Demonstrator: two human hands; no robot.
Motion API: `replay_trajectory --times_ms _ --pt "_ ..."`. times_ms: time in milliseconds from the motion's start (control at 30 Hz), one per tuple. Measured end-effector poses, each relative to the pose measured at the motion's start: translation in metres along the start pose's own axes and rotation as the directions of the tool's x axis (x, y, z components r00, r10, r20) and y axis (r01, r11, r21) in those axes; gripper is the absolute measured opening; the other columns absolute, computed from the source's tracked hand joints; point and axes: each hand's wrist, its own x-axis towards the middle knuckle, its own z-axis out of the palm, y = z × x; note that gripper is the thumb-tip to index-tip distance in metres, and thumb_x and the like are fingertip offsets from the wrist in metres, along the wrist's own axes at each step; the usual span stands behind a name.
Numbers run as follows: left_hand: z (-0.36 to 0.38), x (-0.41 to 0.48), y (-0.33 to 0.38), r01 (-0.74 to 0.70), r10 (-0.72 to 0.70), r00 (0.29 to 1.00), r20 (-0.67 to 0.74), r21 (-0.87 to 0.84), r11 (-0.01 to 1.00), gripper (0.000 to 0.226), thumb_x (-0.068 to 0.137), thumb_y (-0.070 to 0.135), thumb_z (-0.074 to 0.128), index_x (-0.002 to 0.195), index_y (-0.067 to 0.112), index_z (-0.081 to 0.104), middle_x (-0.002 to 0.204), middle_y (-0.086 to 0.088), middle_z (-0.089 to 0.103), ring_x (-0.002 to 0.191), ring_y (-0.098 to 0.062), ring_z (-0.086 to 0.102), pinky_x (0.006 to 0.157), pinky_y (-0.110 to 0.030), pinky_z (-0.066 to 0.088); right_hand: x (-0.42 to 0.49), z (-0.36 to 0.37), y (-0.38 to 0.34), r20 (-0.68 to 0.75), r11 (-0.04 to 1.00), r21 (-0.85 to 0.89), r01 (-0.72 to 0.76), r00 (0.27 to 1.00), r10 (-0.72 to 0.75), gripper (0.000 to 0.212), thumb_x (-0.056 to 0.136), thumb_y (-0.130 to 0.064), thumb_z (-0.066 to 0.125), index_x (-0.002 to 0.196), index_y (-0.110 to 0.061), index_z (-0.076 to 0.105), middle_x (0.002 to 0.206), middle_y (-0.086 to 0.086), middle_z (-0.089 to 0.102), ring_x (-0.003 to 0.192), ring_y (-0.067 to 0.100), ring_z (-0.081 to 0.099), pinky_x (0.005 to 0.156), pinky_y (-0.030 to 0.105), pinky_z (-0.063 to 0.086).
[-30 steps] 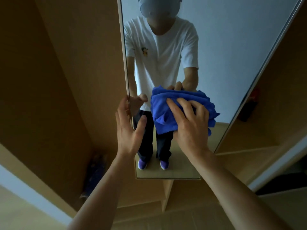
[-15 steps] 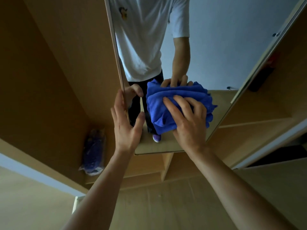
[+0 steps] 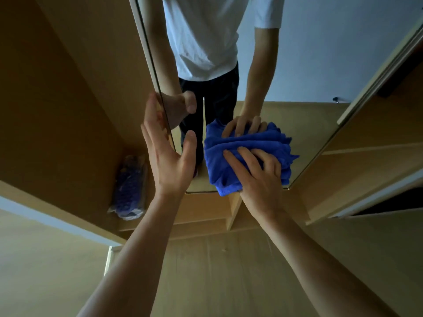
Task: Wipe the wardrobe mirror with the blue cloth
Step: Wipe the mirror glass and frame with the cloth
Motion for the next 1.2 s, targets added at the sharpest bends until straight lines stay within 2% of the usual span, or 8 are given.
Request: replay_trajectory --times_ms 233,433,733,867,967,1067,1133,1200 --pt "0.010 -0.014 -0.017 -0.067 0.067 0.996 -0.062 0.015 0.998 0.085 0.087 0.005 0.064 0.160 0.007 0.021 0.148 0.016 0.035 0.139 -0.021 0.044 0.110 -0.050 0.044 -0.032 0.024 -0.001 0.024 0.999 0.022 -0.025 0.999 0.024 0.046 0.097 -0.016 0.060 0.141 -0.030 0.057 0.141 -0.003 0.050 0.120 0.030 0.050 0.101 0.047 0.041" --pt "0.010 -0.023 -0.032 -0.033 0.034 0.998 -0.054 0.024 0.999 0.084 0.086 0.007 0.064 0.159 0.007 0.022 0.149 -0.008 0.041 0.138 -0.027 0.045 0.107 -0.054 0.045 -0.069 0.042 -0.007 0.143 0.999 0.009 -0.043 0.989 0.041 0.053 0.089 -0.011 0.074 0.138 -0.027 0.063 0.134 0.001 0.064 0.115 0.029 0.051 0.097 0.048 0.048" --pt "0.011 -0.038 -0.052 -0.005 0.006 1.000 -0.030 0.032 0.999 0.083 0.087 0.009 0.064 0.159 0.009 0.022 0.148 -0.005 0.041 0.137 -0.025 0.045 0.105 -0.055 0.047 -0.100 0.066 -0.004 0.226 0.999 0.047 -0.008 0.974 -0.003 0.043 0.095 -0.011 0.056 0.136 -0.023 0.064 0.132 0.004 0.064 0.116 0.029 0.051 0.100 0.047 0.047" --pt "0.011 -0.044 -0.055 -0.017 0.019 0.999 -0.027 0.050 0.999 0.085 0.087 0.010 0.065 0.159 0.012 0.021 0.145 0.016 0.038 0.137 -0.017 0.044 0.106 -0.052 0.047 -0.119 0.072 -0.005 0.328 0.996 0.064 -0.056 0.944 0.032 0.048 0.086 -0.003 0.066 0.131 -0.019 0.068 0.129 0.005 0.065 0.115 0.028 0.050 0.100 0.046 0.048" --pt "0.011 -0.049 -0.055 0.008 -0.007 1.000 -0.008 0.055 0.998 0.084 0.087 0.014 0.064 0.159 0.010 0.021 0.140 0.019 0.039 0.134 -0.017 0.044 0.108 -0.042 0.045 -0.123 0.067 -0.006 0.404 0.981 0.142 -0.134 0.912 0.066 0.048 0.087 -0.005 0.050 0.129 -0.017 0.069 0.128 0.006 0.066 0.115 0.028 0.052 0.101 0.046 0.049" --pt "0.011 -0.051 -0.051 0.089 -0.092 0.995 0.043 0.079 0.993 0.085 0.089 0.016 0.063 0.160 0.012 0.018 0.148 0.002 0.039 0.140 -0.016 0.040 0.111 -0.032 0.040 -0.112 0.054 -0.002 0.559 0.959 0.190 -0.211 0.826 0.070 0.050 0.085 -0.002 0.054 0.130 -0.015 0.068 0.126 0.005 0.066 0.117 0.031 0.059 0.105 0.045 0.046" --pt "0.010 -0.050 -0.044 0.136 -0.144 0.986 0.079 0.093 0.986 0.087 0.089 0.019 0.064 0.161 0.015 0.015 0.154 -0.003 0.035 0.144 -0.015 0.035 0.112 -0.022 0.034 -0.103 0.041 0.006 0.734 0.932 0.229 -0.281 0.679 0.024 0.057 0.082 0.003 0.061 0.135 -0.018 0.064 0.128 0.002 0.064 0.121 0.029 0.058 0.107 0.041 0.041" --pt "0.008 -0.048 -0.036 0.178 -0.188 0.976 0.110 0.093 0.980 0.089 0.089 0.022 0.063 0.161 0.019 0.012 0.155 0.011 0.031 0.145 -0.003 0.030 0.110 -0.012 0.029 -0.097 0.022 0.015 0.836 0.928 0.243 -0.282 0.546 -0.053 0.063 0.085 0.001 0.060 0.141 -0.027 0.056 0.136 -0.006 0.059 0.127 0.022 0.052 0.108 0.035 0.035"
